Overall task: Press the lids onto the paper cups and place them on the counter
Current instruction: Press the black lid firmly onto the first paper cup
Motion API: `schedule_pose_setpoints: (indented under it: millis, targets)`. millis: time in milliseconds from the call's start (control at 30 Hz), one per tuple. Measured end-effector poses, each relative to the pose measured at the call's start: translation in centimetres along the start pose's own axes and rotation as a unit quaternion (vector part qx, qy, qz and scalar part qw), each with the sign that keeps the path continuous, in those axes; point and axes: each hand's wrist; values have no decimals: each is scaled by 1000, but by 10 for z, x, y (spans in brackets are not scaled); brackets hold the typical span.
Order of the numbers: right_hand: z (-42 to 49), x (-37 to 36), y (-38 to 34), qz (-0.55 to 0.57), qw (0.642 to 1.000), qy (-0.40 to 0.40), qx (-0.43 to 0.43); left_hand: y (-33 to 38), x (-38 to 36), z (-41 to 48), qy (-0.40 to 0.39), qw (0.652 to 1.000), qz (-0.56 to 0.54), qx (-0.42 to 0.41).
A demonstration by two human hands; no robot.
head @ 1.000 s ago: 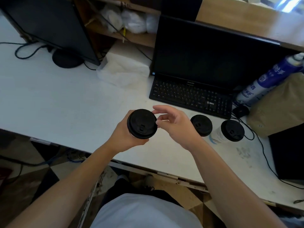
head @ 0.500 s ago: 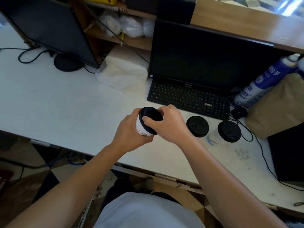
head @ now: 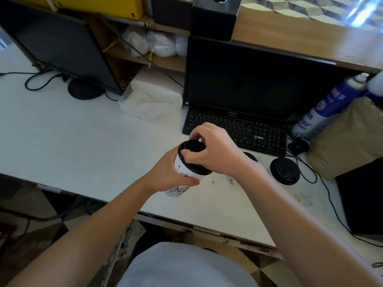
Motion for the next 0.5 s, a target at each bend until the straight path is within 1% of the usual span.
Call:
schedule_pose_setpoints:
  millis: [100, 200, 267, 300, 367, 433, 500]
  targets:
    - [-2, -9, -3, -29, 999, 40, 7, 4, -8, -2, 78, 996, 37, -12]
    - [-7, -24, -8, -67, 992, 95, -38, 8, -18, -6, 149, 987, 66, -9]
    - [-10, -29, -9, -82, 988, 116, -54, 8, -22, -9, 188, 980, 69, -22]
    - [-9, -29, -8, -92, 988, 110, -54, 7, -22, -9, 196, 978, 70, -28]
    - [-8, -24, -8, -115, 991, 56, -42, 4, -21, -10, 200, 976, 77, -30]
    - [-8, -19, -10, -139, 990, 16, -4, 0, -19, -11, 198, 976, 81, -37]
    - [-10, -17, -13, -148, 988, 38, 31, -3, -17, -12, 198, 977, 63, -48]
Point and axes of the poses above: each hand's wrist, its own z-axis towards the middle knuckle, its own x-axis out of the back of the hand, y = z × x, and after that the axes turned 15 degrees about y, right-handed
